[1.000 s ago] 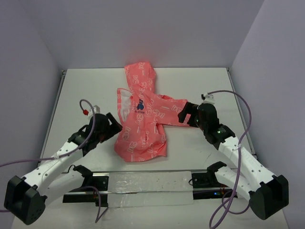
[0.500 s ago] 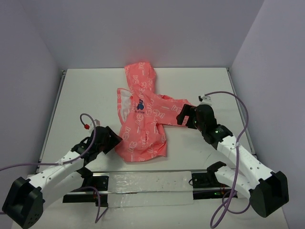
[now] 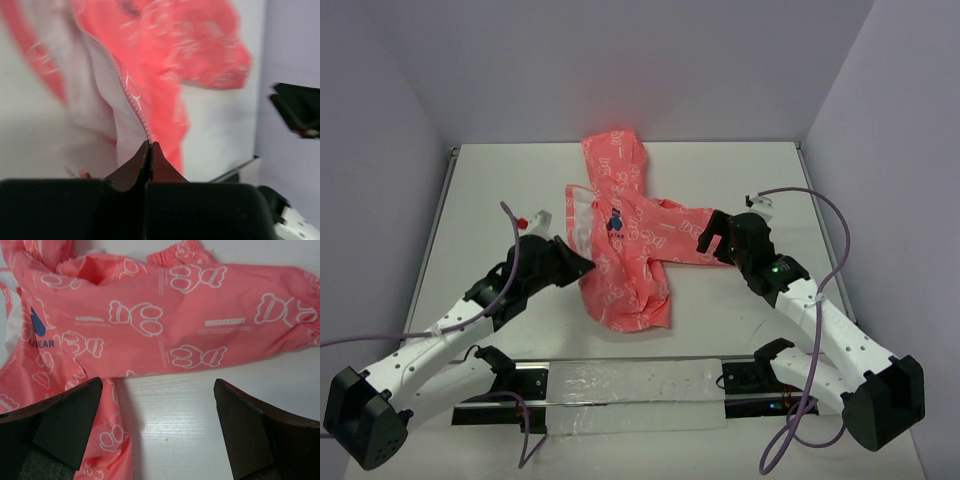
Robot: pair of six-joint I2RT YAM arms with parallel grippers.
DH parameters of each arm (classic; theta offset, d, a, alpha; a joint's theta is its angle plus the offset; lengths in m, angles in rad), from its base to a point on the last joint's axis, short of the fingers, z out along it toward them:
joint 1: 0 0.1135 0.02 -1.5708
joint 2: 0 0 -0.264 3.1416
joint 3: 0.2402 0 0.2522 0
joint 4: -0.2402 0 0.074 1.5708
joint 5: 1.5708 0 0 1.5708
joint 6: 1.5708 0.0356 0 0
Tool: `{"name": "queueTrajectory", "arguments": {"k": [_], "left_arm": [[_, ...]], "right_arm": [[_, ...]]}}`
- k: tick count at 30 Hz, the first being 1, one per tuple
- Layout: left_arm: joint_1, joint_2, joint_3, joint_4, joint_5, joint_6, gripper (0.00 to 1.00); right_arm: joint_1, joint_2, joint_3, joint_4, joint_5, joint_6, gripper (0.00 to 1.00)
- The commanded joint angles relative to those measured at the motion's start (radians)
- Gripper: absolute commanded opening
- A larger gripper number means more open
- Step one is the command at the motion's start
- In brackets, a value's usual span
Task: Zip up the jacket
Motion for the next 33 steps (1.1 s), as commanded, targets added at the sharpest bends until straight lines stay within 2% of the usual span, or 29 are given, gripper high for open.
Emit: {"name": "queueTrajectory", "arguments": {"k": [1,6,7,8,10,12,13,15,17,18,19,20,21,23,25,28,30,33], "left_arm": [[-0.037,0.172,0.223,0.197,0.120,0.088,0.00],[-0.112,0.473,0.475,0.396,0.217,0.087,0.00],[-0.132,0.528,0.508,0.396,0.226,0.088,0.00],[-0.163,0.593,0.620,0.395,0.248,0.090,0.00],[-0.199,0.712,0.743,0.406,0.281,0.085,0.00],[-0.249,0.801,0.818,0.410,0.304,0.076,0.00],[-0.264,0.833,0.839,0.411,0.324,0.075,0.05],[-0.288,0.893,0.879,0.384,0.374,0.093,0.30],[-0.290,0.904,0.899,0.324,0.375,0.128,0.76],[-0.290,0.897,0.914,0.268,0.361,0.170,0.89],[-0.288,0.881,0.924,0.257,0.352,0.205,0.90],[-0.283,0.855,0.937,0.149,0.260,0.250,0.97],[-0.274,0.818,0.946,0.081,0.195,0.295,0.99],[-0.230,0.757,0.934,-0.016,0.090,0.316,0.98],[-0.124,0.707,0.887,-0.059,0.065,0.295,0.88],[0.033,0.602,0.724,-0.059,0.056,0.235,0.79],[0.127,0.568,0.647,-0.064,0.047,0.225,0.80],[0.227,0.553,0.541,-0.062,0.035,0.216,0.88]], "right_arm": [[0.001,-0.075,0.083,-0.072,0.149,0.029,1.00],[-0.031,-0.193,0.187,-0.206,0.282,0.006,1.00],[-0.034,-0.218,0.206,-0.225,0.296,0.002,1.00],[-0.040,-0.250,0.232,-0.241,0.309,-0.011,1.00],[-0.046,-0.317,0.249,-0.270,0.341,-0.018,1.00],[-0.047,-0.366,0.256,-0.283,0.367,-0.033,1.00],[-0.049,-0.379,0.256,-0.287,0.377,-0.042,1.00],[-0.050,-0.401,0.255,-0.298,0.393,-0.053,1.00],[-0.051,-0.405,0.242,-0.303,0.399,-0.058,1.00],[-0.051,-0.403,0.232,-0.303,0.399,-0.058,1.00],[-0.051,-0.401,0.230,-0.302,0.398,-0.059,1.00],[-0.053,-0.393,0.212,-0.291,0.380,-0.061,1.00],[-0.053,-0.380,0.201,-0.282,0.363,-0.065,1.00],[-0.054,-0.359,0.179,-0.256,0.305,-0.075,1.00],[-0.053,-0.333,0.151,-0.215,0.206,-0.100,1.00],[-0.053,-0.301,0.106,-0.153,0.023,-0.168,1.00],[-0.052,-0.268,0.091,-0.139,-0.065,-0.191,1.00],[-0.051,-0.181,0.064,-0.122,-0.197,-0.210,1.00]]}}
